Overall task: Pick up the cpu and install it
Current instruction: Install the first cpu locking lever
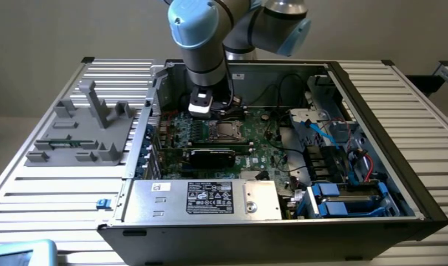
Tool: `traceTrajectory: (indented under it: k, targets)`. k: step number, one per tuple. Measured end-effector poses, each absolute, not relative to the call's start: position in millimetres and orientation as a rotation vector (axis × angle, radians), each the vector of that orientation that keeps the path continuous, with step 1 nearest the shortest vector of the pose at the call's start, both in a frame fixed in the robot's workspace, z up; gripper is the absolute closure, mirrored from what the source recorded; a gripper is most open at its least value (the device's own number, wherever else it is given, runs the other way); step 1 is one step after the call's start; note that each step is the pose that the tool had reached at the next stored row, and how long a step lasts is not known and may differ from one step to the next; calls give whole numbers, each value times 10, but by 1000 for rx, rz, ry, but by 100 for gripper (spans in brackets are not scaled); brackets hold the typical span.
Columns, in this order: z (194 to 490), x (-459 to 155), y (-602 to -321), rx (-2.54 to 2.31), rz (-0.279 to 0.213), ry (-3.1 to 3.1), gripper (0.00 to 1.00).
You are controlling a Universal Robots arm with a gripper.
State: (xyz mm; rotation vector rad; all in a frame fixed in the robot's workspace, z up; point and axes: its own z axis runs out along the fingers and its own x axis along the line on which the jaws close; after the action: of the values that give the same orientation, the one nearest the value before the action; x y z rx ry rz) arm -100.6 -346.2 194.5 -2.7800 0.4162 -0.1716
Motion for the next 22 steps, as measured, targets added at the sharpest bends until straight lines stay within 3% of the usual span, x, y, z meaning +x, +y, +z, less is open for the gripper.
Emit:
traceTrajectory:
  k: [22]
  targets:
    - [1923, -905, -3469, -2778, -175, 437, 89]
